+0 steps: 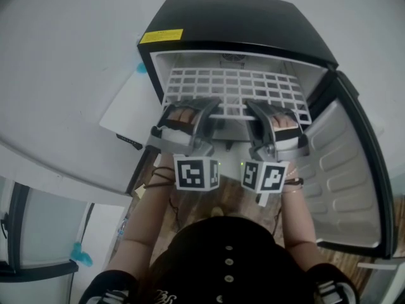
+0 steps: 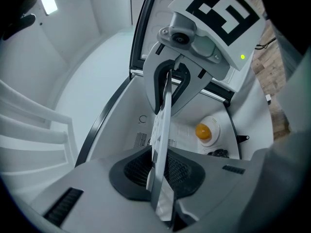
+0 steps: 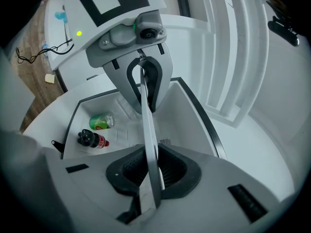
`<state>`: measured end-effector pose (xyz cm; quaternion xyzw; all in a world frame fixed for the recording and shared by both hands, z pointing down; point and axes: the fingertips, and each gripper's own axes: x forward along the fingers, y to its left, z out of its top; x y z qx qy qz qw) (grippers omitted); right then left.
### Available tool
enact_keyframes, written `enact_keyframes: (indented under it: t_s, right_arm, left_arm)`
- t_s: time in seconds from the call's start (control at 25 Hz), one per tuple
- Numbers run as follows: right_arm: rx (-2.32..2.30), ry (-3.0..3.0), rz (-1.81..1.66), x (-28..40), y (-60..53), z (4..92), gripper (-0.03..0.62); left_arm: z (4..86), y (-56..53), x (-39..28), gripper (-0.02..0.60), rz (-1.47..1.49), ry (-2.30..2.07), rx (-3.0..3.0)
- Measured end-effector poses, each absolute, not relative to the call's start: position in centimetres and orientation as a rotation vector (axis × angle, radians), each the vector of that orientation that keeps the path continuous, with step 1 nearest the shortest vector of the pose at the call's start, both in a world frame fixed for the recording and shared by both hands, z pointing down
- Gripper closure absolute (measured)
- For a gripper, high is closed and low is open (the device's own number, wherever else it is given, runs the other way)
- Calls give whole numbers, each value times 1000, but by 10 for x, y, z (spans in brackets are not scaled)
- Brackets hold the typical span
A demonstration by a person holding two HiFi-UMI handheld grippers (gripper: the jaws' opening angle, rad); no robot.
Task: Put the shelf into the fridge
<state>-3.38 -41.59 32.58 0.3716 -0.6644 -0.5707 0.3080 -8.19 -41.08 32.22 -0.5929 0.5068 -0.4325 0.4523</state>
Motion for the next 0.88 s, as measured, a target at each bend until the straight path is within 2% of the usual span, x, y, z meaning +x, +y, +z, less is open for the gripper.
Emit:
enact_keyframes:
  t_s: [0.88]
  right_arm:
    - [975, -1772, -1482, -43, -454, 327, 548]
  left_arm:
    - [325, -450, -91, 537, -1079, 1280, -1471]
